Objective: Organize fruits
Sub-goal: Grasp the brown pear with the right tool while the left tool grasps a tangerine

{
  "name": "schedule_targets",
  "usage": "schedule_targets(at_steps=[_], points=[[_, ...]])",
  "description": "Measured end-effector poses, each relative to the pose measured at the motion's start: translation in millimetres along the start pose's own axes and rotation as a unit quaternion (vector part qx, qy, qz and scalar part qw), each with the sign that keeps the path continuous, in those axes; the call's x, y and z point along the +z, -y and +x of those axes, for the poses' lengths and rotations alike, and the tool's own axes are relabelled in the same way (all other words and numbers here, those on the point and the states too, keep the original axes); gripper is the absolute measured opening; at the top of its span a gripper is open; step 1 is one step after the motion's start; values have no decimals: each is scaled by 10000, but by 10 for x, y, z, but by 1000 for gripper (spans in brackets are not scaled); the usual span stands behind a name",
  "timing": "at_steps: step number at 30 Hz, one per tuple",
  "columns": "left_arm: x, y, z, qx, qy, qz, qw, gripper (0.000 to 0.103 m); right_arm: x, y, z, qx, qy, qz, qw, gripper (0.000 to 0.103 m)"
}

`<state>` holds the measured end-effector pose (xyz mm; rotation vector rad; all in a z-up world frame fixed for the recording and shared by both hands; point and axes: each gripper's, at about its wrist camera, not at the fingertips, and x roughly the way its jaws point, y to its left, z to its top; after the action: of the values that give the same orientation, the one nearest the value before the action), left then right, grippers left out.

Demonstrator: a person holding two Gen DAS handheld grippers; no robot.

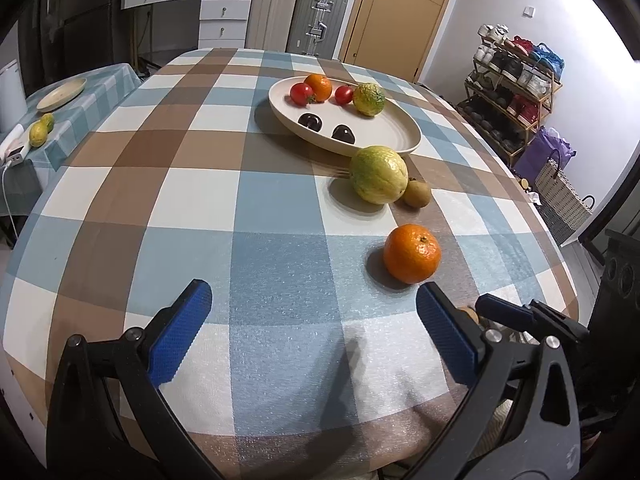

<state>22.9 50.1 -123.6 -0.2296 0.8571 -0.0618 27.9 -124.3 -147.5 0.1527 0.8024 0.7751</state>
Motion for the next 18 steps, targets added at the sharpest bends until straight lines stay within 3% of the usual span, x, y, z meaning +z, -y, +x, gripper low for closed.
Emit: schedule_targets(at_steps=[2, 4, 8, 18], points=[[3, -8, 3, 19, 6, -7, 10000, 102, -2, -21, 16, 10, -22, -63, 10000, 70], [12, -21, 11, 21, 2, -37, 10000, 102, 0, -42, 38, -116, -43, -158, 9998, 53], [15, -28, 11, 39, -1, -38, 10000, 102, -11, -42, 71, -244, -86, -199, 9995, 29], [39, 16, 48, -37, -53, 22, 10000, 102, -17, 146, -35, -109, 145, 156, 9997, 27]])
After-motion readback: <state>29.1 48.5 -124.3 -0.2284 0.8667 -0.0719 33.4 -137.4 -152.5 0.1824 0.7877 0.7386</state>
